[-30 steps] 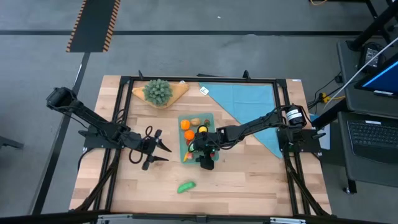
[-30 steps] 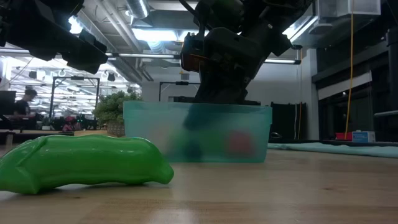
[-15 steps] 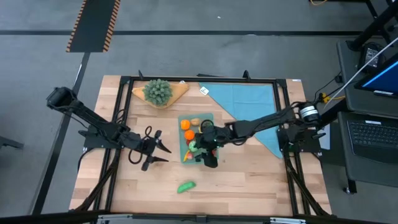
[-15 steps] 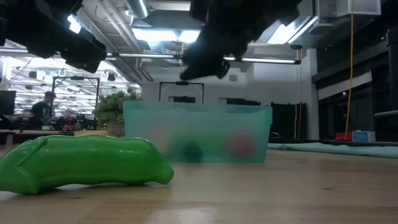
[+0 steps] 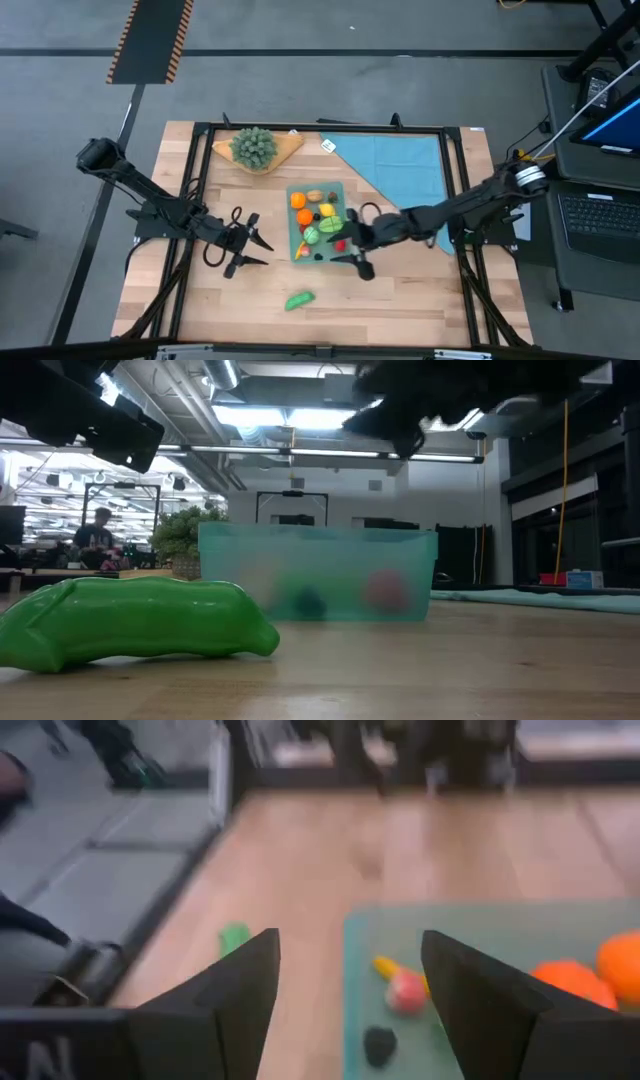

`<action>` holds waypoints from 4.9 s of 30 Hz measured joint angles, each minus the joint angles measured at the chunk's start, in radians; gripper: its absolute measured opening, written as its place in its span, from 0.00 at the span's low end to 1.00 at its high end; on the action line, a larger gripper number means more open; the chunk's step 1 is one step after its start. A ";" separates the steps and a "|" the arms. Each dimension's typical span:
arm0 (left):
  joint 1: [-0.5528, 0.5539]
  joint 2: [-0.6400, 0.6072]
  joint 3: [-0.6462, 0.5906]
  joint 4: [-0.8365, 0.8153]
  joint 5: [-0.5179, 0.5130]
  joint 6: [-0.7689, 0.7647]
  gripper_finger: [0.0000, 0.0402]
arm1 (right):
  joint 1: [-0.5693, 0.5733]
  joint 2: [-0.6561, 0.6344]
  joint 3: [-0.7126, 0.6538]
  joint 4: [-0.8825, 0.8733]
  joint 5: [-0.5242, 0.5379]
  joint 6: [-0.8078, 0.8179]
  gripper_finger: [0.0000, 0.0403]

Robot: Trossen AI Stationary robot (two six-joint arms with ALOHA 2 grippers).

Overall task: Pick and placing Produce into tupperware
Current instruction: Put the peas into the bin

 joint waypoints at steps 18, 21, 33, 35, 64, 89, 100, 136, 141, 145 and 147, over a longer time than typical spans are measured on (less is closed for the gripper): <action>0.015 0.000 0.000 0.227 -0.001 0.107 0.44 | 0.030 -0.129 -0.334 0.393 0.000 -0.012 0.61; -0.006 0.000 0.002 0.249 -0.006 0.133 0.44 | 0.030 -0.129 -0.334 0.408 0.001 -0.023 0.61; -0.177 0.078 0.254 -0.179 -0.359 -0.073 0.44 | 0.025 -0.128 -0.334 0.408 0.000 -0.061 0.61; -0.207 0.135 0.338 -0.267 -0.406 -0.101 0.44 | 0.025 -0.128 -0.334 0.406 0.000 -0.066 0.61; -0.310 0.721 1.000 -0.981 -0.423 -0.647 0.44 | 0.025 -0.131 -0.332 0.413 0.000 -0.067 0.61; -0.279 0.726 1.001 -0.985 -0.374 -0.599 0.44 | 0.025 -0.131 -0.332 0.413 0.000 -0.095 0.61; -0.227 0.826 1.000 -0.957 -0.323 -0.649 0.44 | 0.025 -0.131 -0.332 0.413 0.000 -0.095 0.61; -0.185 1.036 1.001 -0.770 -0.155 -0.641 0.44 | 0.025 -0.131 -0.332 0.408 0.001 -0.096 0.61; -0.185 1.036 1.001 -0.774 -0.156 -0.628 0.38 | 0.025 -0.131 -0.332 0.408 0.001 -0.096 0.61; -0.185 1.036 1.001 -0.770 -0.156 -0.628 0.31 | 0.025 -0.131 -0.332 0.408 0.001 -0.096 0.61; -0.185 1.036 1.001 -0.769 -0.156 -0.628 0.29 | 0.025 -0.131 -0.332 0.408 0.001 -0.096 0.61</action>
